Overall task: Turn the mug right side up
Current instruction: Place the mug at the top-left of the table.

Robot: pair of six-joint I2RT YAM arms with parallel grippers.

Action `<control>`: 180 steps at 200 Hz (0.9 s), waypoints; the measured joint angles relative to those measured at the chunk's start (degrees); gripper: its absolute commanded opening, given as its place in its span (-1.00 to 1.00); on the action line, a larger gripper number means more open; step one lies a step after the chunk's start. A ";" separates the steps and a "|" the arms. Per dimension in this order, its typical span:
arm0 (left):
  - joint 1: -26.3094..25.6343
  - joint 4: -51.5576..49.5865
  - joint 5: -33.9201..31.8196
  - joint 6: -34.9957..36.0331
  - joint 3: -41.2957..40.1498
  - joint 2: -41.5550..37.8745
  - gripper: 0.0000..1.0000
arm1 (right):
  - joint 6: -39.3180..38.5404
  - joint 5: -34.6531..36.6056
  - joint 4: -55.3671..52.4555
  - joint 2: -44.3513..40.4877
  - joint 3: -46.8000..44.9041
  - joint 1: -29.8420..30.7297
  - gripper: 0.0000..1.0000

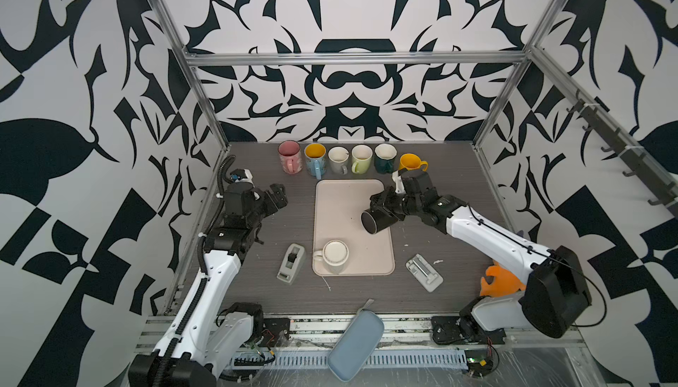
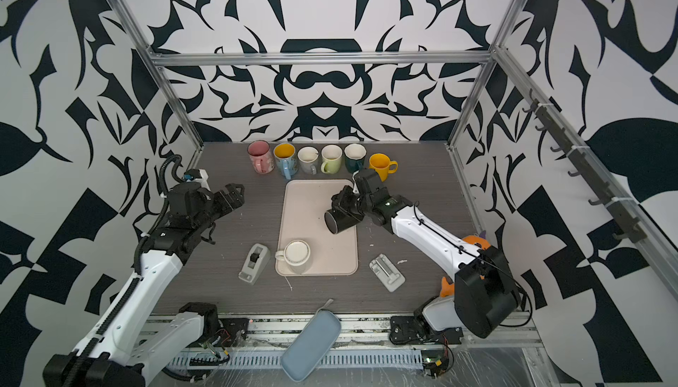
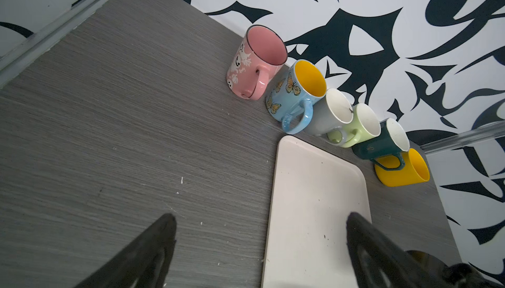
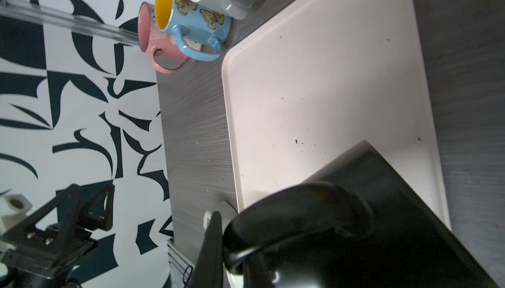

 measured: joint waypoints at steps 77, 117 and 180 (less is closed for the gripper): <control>0.00 0.04 4.20 -0.04 2.27 1.86 0.88 | -12.50 0.59 2.80 0.11 0.11 4.31 -1.00; 0.00 -0.11 11.76 1.46 7.06 4.57 0.73 | -21.73 3.04 3.45 0.07 0.13 8.61 -1.00; 0.00 -2.67 28.98 6.84 19.98 12.37 0.63 | -42.49 15.10 0.02 -0.61 1.92 18.05 -1.00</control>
